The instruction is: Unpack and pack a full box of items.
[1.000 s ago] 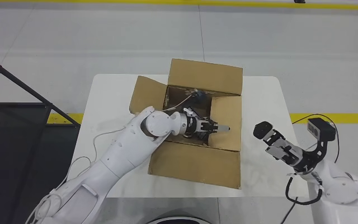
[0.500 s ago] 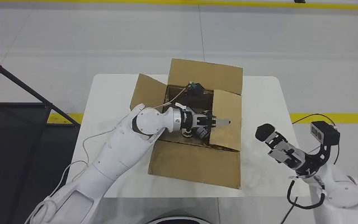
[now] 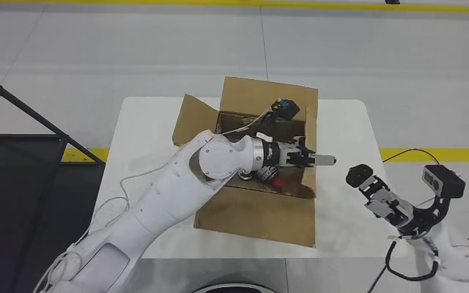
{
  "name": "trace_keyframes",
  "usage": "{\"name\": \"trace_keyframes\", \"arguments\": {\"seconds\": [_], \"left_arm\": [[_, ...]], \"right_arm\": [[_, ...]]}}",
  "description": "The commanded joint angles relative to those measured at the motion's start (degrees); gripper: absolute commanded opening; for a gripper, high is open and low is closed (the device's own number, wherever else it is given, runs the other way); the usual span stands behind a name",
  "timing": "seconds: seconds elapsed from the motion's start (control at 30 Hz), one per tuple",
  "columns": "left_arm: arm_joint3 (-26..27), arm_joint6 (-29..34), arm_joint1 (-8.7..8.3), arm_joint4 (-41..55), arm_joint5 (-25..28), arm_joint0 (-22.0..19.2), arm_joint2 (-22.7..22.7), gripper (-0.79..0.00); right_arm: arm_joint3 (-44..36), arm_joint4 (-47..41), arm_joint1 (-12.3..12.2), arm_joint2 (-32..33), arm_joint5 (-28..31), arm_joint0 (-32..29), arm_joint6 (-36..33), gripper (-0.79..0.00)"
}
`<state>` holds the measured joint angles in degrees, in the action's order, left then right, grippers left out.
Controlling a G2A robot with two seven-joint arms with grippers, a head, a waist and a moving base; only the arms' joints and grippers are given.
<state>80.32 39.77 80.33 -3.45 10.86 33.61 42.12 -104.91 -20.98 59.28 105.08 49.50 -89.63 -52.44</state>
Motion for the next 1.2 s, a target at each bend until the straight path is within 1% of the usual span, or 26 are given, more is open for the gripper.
{"name": "trace_keyframes", "arguments": {"seconds": [0.0,0.23,0.53,0.83,1.17], "left_arm": [[-1.3,-1.5,0.86,0.5,0.2,-0.9,-1.5,0.0],[-6.1,-5.3,3.98,2.0,2.3,-3.8,-6.0,0.0],[-13.7,-7.5,7.84,2.7,4.0,-6.5,-10.3,0.0],[-20.6,-7.3,11.58,2.6,4.5,-8.8,-13.5,0.0],[-25.7,-5.4,14.74,1.2,1.9,-10.9,-14.9,0.0]], "right_arm": [[0.3,-0.5,-0.1,0.9,1.0,-0.9,0.5,0.0],[2.5,-3.0,-0.2,6.1,5.8,-5.0,3.5,0.0],[6.3,-4.7,-0.4,11.5,7.8,-9.3,6.5,0.0],[6.7,-5.1,-0.4,11.8,7.6,-9.9,6.8,0.0],[6.7,-5.1,-0.4,11.8,7.6,-9.9,6.8,0.0]]}}
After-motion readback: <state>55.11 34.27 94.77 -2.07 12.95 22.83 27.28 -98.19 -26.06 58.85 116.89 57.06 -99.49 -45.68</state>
